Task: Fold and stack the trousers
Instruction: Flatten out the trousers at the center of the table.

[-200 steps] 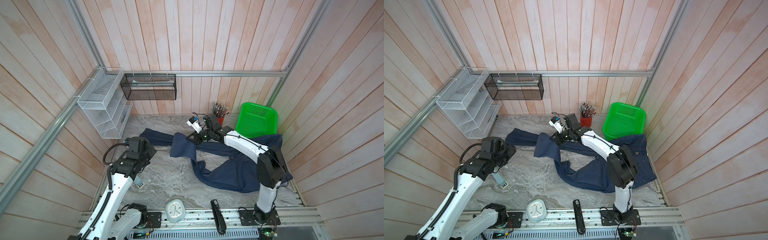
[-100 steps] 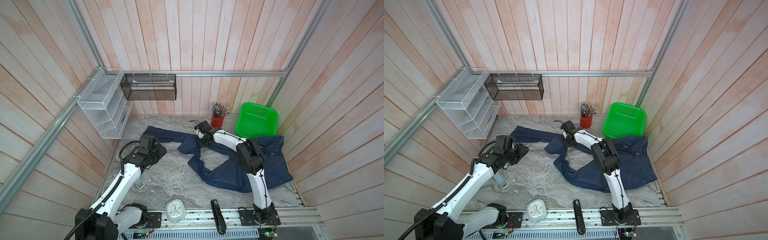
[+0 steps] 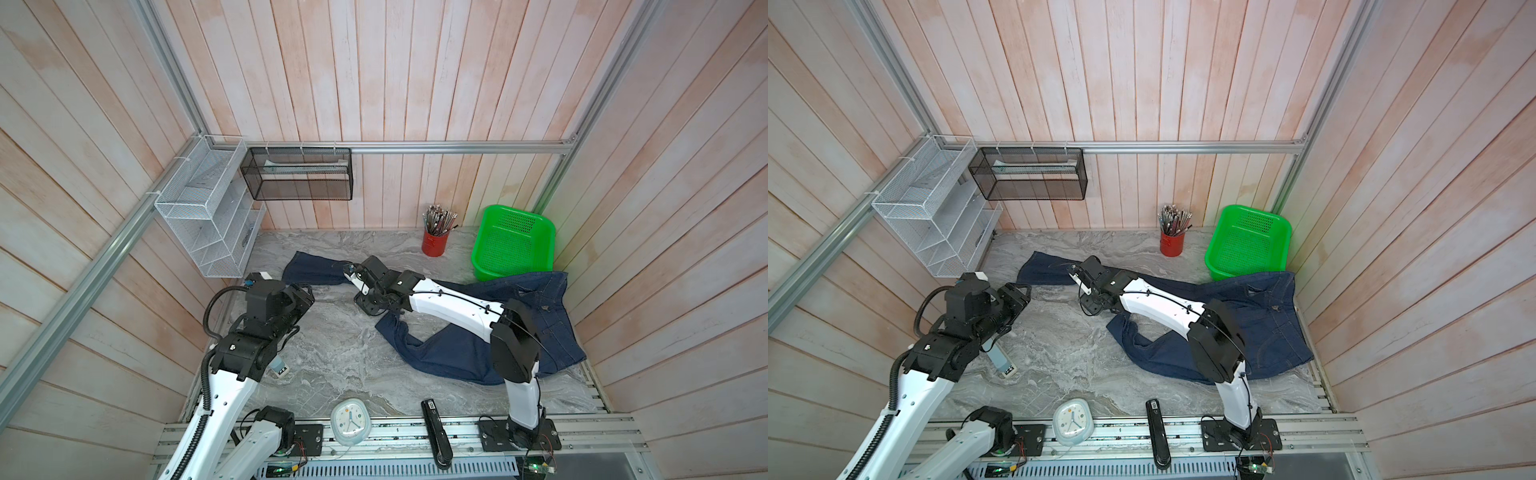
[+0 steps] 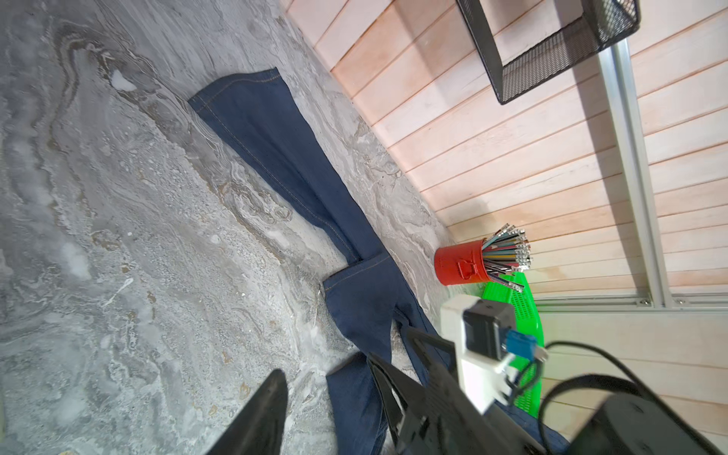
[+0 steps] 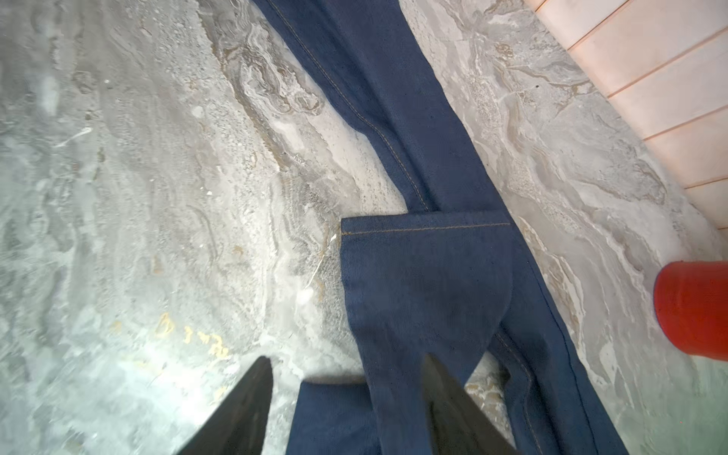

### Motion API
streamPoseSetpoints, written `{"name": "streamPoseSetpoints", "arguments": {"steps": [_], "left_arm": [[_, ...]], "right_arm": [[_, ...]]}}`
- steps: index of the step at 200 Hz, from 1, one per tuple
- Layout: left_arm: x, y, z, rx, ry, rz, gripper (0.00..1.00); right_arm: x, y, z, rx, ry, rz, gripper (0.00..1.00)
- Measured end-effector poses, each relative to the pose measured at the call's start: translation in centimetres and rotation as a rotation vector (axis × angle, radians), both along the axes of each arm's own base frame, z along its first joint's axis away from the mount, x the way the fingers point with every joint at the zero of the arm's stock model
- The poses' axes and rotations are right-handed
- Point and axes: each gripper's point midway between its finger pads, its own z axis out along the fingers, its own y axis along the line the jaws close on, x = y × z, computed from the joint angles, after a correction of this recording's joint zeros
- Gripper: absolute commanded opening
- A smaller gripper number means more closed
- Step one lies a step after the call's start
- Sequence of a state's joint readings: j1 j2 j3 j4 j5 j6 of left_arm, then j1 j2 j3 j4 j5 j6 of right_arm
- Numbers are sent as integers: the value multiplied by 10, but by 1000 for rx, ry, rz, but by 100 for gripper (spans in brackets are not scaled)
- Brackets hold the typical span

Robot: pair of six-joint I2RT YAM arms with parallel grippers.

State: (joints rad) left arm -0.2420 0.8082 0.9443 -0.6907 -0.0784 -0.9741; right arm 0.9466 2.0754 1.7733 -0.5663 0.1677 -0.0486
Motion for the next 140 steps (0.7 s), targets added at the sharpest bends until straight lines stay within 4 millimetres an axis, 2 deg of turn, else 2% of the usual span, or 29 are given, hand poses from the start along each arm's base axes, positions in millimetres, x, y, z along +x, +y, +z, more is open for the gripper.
{"name": "streamPoseSetpoints", "arguments": {"steps": [28, 60, 90, 109, 125, 140], "left_arm": [[-10, 9, 3, 2, -6, 40, 59], [-20, 18, 10, 10, -18, 74, 59], [-21, 21, 15, 17, -29, 91, 59], [-20, 22, 14, 20, -23, 91, 59], [-19, 21, 13, 21, -17, 91, 59], [-18, 21, 11, 23, -11, 90, 59]], "right_arm": [[19, 4, -46, -83, 44, -27, 62], [22, -1, -88, -177, 108, -34, 61], [18, -12, -96, -238, 123, -44, 61], [19, -21, -99, -277, 114, -56, 57], [21, -26, -101, -303, 96, -65, 48], [24, -31, -101, -330, 73, -71, 30]]}}
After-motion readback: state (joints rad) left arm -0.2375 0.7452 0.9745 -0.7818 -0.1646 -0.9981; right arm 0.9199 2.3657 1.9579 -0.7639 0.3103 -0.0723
